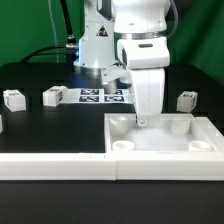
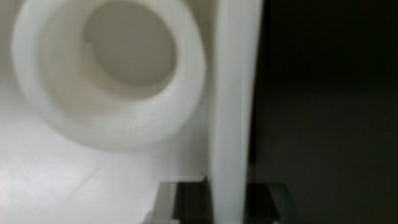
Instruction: Assemble square table
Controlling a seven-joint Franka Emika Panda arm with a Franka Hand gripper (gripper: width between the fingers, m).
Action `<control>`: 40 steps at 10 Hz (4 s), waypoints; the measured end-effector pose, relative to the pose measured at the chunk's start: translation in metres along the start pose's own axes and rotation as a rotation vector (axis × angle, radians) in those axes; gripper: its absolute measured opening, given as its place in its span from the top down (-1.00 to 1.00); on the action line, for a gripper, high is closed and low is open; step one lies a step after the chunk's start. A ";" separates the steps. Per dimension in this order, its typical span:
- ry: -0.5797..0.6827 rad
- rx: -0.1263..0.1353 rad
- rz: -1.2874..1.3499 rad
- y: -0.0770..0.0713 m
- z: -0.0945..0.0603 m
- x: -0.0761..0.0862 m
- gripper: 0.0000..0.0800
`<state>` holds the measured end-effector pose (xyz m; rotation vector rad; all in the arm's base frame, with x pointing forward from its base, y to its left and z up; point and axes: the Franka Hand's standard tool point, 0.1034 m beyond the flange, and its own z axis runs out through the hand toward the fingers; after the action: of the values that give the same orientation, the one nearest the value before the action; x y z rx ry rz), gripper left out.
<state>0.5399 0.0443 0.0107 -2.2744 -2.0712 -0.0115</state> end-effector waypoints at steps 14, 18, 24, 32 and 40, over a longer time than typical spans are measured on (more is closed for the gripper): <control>-0.026 0.016 -0.005 -0.001 0.001 -0.002 -0.62; -0.042 -0.020 0.157 -0.007 -0.038 0.022 -0.62; -0.037 -0.029 0.562 -0.003 -0.057 0.052 -0.62; -0.022 0.067 1.488 -0.032 -0.050 0.072 -0.62; -0.025 0.336 1.968 -0.043 -0.047 0.081 -0.62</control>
Offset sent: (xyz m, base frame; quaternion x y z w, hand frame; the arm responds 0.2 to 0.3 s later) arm 0.0000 0.0000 0.0000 0.0000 0.0000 0.0000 1.0000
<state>0.5067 0.1267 0.0633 -2.7884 0.7226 0.3741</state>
